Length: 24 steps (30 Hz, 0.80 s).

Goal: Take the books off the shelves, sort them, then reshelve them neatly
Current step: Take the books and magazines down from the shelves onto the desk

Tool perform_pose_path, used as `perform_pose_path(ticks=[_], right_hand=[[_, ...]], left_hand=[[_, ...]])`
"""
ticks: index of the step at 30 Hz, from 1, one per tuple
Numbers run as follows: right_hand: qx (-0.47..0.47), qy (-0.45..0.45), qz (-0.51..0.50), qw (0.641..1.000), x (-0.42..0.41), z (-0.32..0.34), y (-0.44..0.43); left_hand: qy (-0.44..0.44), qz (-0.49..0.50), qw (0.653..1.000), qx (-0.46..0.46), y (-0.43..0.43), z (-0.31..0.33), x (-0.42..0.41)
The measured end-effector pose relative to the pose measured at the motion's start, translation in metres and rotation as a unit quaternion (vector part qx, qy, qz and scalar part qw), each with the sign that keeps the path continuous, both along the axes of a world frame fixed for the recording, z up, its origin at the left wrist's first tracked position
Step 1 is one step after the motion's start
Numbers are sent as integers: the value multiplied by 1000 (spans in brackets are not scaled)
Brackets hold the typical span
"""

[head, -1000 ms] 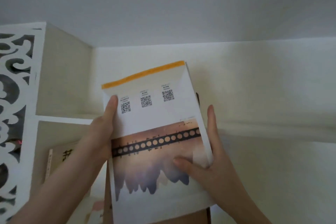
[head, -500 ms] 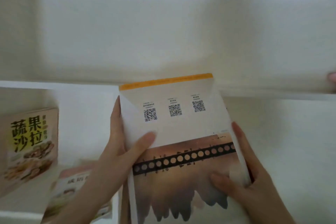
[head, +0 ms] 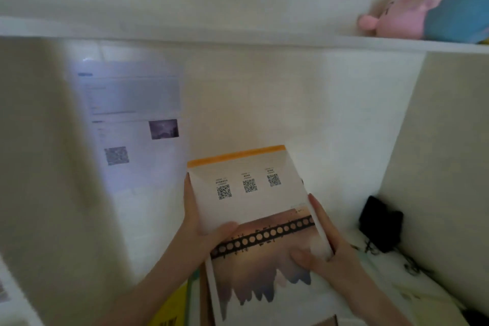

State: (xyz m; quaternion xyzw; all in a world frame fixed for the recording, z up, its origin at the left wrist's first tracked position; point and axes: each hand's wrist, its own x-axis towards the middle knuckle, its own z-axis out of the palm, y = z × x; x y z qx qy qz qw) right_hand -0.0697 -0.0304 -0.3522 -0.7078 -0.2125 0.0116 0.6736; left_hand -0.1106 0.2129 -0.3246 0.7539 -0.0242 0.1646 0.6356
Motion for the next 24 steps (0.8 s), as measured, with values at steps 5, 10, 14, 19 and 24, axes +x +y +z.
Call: perform_pose_path(ticks=[5, 10, 14, 19, 24], right_hand=[[-15, 77, -3, 997, 33, -40, -17], [-28, 140, -2, 990, 53, -75, -31], [-132, 128, -40, 982, 71, -103, -37], [-479, 80, -26, 874, 81, -170, -35], [-521, 48, -7, 852, 80, -196, -35]], left_hand=[[44, -10, 999, -2, -19, -50, 54], [91, -1, 996, -4, -29, -96, 87], [150, -3, 988, 26, -39, -125, 105], [269, -131, 951, 80, -49, -164, 111], [390, -170, 847, 320, -62, -198, 91]])
